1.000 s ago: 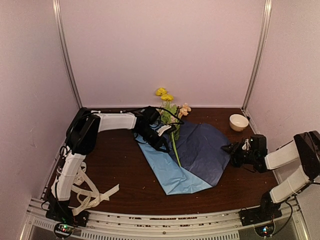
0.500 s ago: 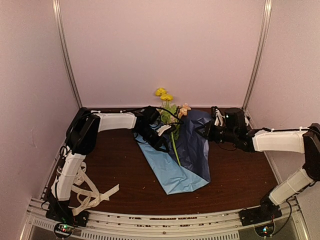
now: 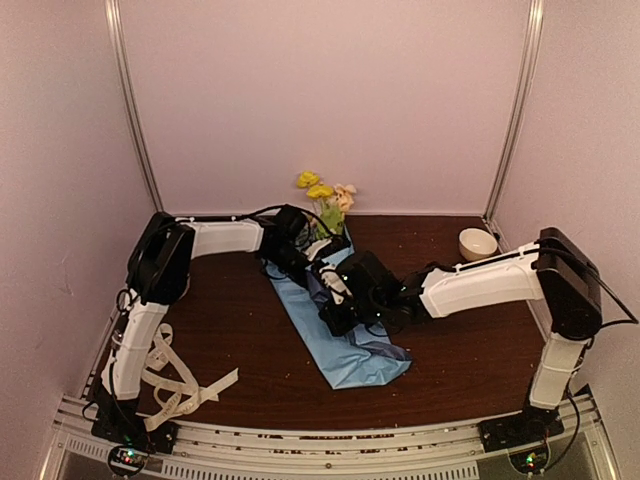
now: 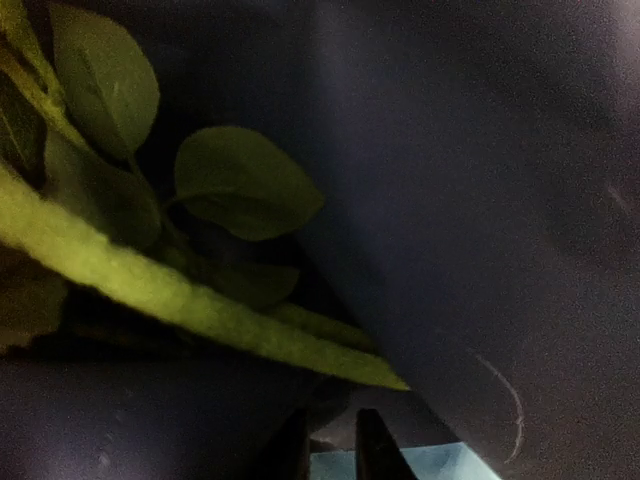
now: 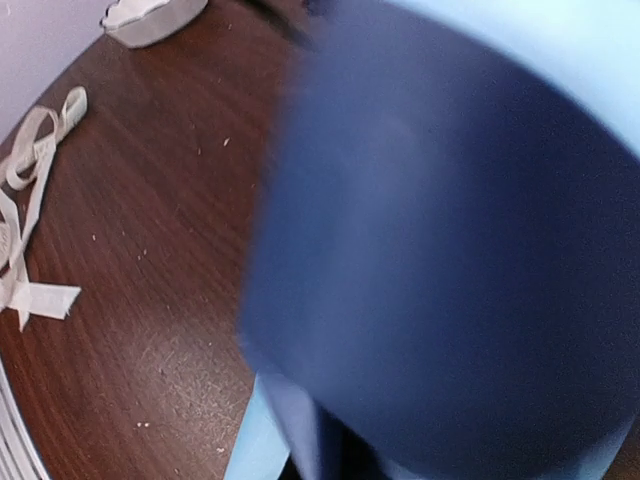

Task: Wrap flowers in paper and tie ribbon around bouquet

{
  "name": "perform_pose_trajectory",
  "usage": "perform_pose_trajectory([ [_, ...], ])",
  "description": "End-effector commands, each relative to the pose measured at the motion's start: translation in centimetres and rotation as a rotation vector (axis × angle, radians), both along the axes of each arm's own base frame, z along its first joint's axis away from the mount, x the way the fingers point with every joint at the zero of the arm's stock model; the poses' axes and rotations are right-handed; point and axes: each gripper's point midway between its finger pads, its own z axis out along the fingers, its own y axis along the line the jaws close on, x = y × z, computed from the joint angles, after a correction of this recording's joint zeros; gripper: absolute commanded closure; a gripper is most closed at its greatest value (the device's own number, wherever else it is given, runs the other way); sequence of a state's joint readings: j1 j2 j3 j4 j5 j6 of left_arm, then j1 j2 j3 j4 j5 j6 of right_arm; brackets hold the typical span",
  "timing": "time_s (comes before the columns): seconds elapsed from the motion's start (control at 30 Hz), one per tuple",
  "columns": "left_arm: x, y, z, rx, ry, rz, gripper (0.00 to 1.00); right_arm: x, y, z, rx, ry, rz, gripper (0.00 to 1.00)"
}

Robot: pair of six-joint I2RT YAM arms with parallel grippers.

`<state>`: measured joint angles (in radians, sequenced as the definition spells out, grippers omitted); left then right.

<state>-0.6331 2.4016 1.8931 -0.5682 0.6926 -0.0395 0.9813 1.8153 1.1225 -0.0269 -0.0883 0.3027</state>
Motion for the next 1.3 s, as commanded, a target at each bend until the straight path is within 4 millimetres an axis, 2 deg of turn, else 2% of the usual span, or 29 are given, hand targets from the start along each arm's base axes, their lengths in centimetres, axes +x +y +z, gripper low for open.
perform_pose_trajectory([
  [0.0, 2.6, -0.6, 5.4, -0.129, -0.085, 0.044, 0.69, -0.6, 0.4, -2.7, -0.148, -0.035, 0.056, 0.98],
  [0.17, 3.1, 0.0, 9.4, -0.177, -0.117, 0.078, 0.52, -0.3, 0.0, -4.7, -0.218, -0.033, 0.041, 0.98],
  [0.3, 3.4, 1.6, 12.0, -0.191, -0.124, 0.131, 0.44, -0.1, -0.3, -5.3, -0.240, -0.033, 0.030, 0.98],
  [0.43, 2.4, 3.5, 13.6, -0.185, -0.139, 0.168, 0.38, -0.2, -0.1, -5.4, -0.238, -0.039, 0.033, 0.98],
  [0.53, 1.0, 4.9, 12.5, -0.144, -0.114, 0.202, 0.36, -0.3, 0.1, -5.2, -0.235, -0.047, 0.036, 0.98],
  [0.67, -0.7, 6.5, 9.1, -0.083, -0.049, 0.248, 0.36, -0.4, 0.2, -5.0, -0.238, -0.060, 0.040, 0.97],
  [0.87, -2.5, 6.9, 5.6, -0.082, 0.062, 0.258, 0.36, -0.5, 0.4, -4.8, -0.243, -0.074, 0.049, 0.97],
  [1.03, -4.1, 6.0, 4.9, -0.135, 0.139, 0.220, 0.33, -0.4, 0.4, -4.7, -0.249, -0.085, 0.045, 0.97],
  [1.13, -5.0, 5.4, 5.3, -0.189, 0.177, 0.192, 0.33, -0.2, 0.5, -4.6, -0.248, -0.087, 0.045, 0.97],
  [1.2, -5.3, 5.1, 5.7, -0.212, 0.189, 0.174, 0.39, -0.2, 0.6, -4.5, -0.254, -0.090, 0.045, 0.96],
  [1.27, -5.9, 5.0, 5.8, -0.221, 0.206, 0.156, 0.53, -0.1, 0.5, -4.5, -0.264, -0.092, 0.044, 0.96],
])
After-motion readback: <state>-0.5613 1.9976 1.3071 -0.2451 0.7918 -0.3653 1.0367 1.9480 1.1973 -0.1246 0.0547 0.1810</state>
